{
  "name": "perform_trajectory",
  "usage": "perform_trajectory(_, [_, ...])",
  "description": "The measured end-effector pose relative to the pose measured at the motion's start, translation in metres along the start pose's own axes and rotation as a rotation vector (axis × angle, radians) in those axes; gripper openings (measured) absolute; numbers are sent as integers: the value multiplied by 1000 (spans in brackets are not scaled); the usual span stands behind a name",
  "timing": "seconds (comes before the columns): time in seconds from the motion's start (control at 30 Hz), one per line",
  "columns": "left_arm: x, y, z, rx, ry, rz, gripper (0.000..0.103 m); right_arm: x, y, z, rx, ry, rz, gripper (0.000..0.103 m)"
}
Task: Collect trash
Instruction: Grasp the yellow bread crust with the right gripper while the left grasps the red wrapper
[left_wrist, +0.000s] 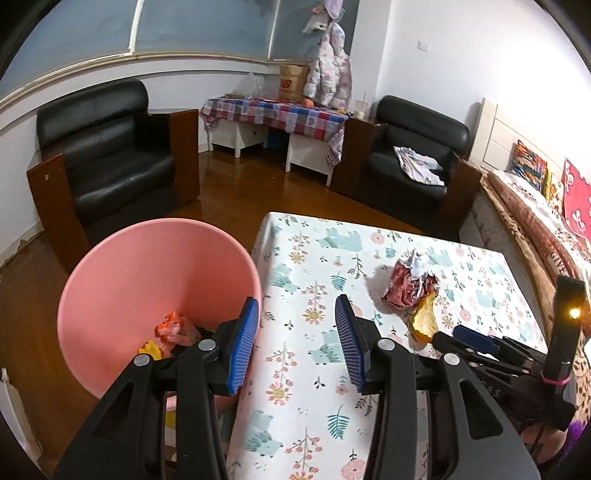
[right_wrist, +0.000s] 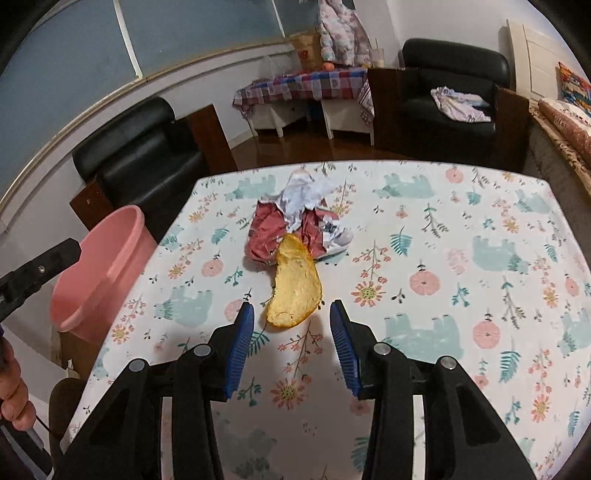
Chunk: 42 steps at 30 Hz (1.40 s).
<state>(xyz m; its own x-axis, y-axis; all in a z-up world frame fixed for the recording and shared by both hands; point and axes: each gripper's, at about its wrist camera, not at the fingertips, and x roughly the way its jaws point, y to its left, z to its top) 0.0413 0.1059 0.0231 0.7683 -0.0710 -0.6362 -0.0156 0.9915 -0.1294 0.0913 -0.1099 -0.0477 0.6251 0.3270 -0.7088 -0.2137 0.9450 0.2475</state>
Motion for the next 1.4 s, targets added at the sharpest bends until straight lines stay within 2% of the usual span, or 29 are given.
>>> perform_trajectory(0.13, [13, -8, 1, 21, 25, -18, 44, 16, 0, 7, 13, 41, 5, 43])
perform_trajectory(0.27, [27, -16, 8, 57, 40, -39, 44, 28, 5, 18, -8, 35, -22, 44])
perform_trajectory(0.37, [38, -26, 17, 86, 42, -85, 44, 40, 8, 24, -22, 56, -34, 44])
perform_trajectory(0.53, [69, -47, 24, 120, 90, -161, 44, 48, 9, 28, -20, 66, -19, 43])
perform_trajectory(0.6, [78, -55, 26, 123, 111, -186, 44, 50, 8, 29, -22, 68, -31, 28])
perform_trajectory(0.63, [84, -58, 26, 122, 122, -203, 44, 50, 6, 30, -22, 70, -25, 26])
perform_trajectory(0.7, [94, -67, 26, 133, 141, -215, 44, 46, -1, 30, -20, 71, -10, 21])
perform_trajectory(0.8, [104, -78, 26, 156, 155, -227, 44, 32, -18, 25, 10, 69, -12, 18])
perform_trajectory(1.0, [126, -95, 24, 177, 188, -221, 44, 3, -55, 8, 80, 72, -17, 18])
perform_trajectory(1.23, [142, -102, 16, 165, 218, -195, 43, -22, -73, -8, 94, 72, -17, 18])
perform_trajectory(1.3, [141, -102, 16, 154, 218, -202, 26, -25, -75, -12, 97, 76, -16, 18])
perform_trajectory(1.4, [135, -102, 16, 146, 207, -185, 18, -29, -76, -18, 100, 78, -22, 18])
